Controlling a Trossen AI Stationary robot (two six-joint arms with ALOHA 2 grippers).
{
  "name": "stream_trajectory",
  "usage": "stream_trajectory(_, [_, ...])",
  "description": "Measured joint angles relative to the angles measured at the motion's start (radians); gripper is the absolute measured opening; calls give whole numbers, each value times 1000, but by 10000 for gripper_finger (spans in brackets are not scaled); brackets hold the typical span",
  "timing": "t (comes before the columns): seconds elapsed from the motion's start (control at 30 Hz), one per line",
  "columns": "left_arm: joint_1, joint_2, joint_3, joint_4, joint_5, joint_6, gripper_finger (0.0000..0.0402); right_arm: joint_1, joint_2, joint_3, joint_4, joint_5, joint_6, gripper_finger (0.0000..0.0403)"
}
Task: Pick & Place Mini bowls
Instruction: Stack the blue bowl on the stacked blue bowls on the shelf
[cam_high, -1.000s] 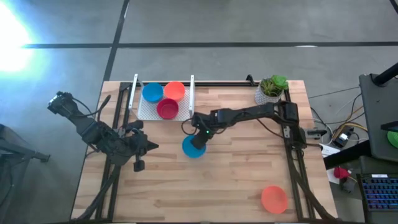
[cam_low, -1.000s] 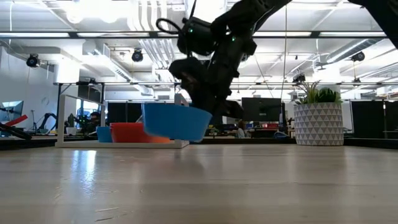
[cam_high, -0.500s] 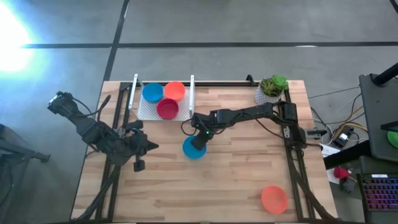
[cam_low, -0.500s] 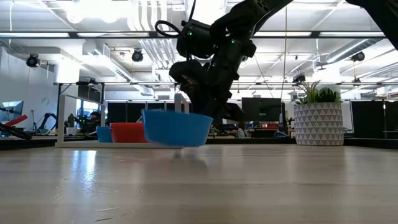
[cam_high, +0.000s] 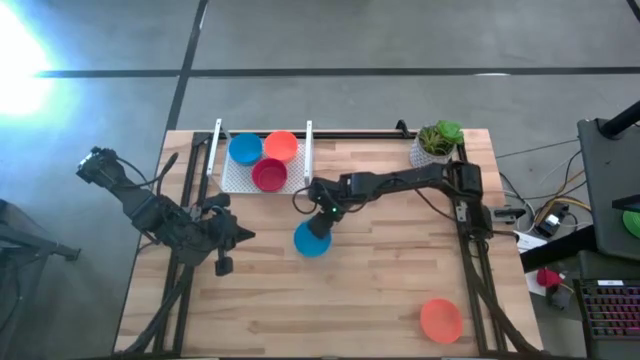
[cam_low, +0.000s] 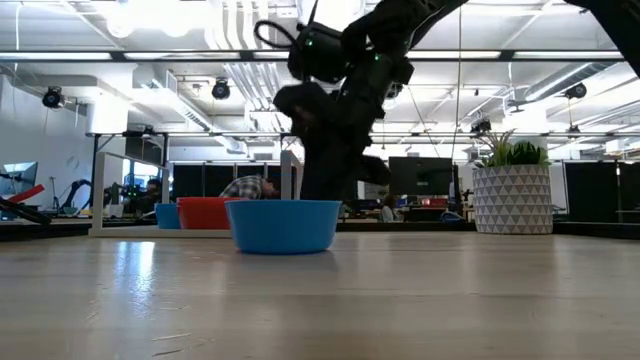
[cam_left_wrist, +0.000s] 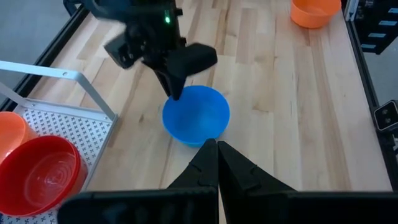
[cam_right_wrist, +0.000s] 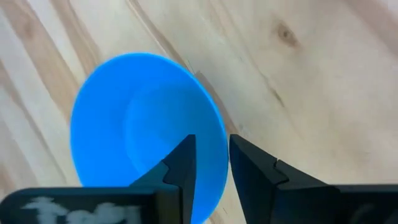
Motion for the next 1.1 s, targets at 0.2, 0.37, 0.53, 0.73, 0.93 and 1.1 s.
stream_trajectory(0.2, [0, 0, 0, -4, -5, -42, 0, 1, -102, 0, -34, 3, -62, 84])
stream_trajectory(0.37, [0, 1, 0, -4, -7, -100, 0, 9, -226, 0, -48, 21, -110, 73])
stream_trajectory(0.53, [2, 6, -2, -3, -24, -102, 3, 35, -360, -3, -47, 21, -173, 71])
stream_trajectory(0.73, [28, 7, -2, -2, -26, -166, 40, 86, -498, -14, -49, 22, -232, 74])
stream_trajectory(0.93, [100, 51, -2, 10, -25, -221, 90, 137, -584, -15, -54, 22, -284, 69])
stream_trajectory(1.1, [216, 138, -2, 39, 40, -230, 100, 180, -648, -15, -100, 14, -294, 69])
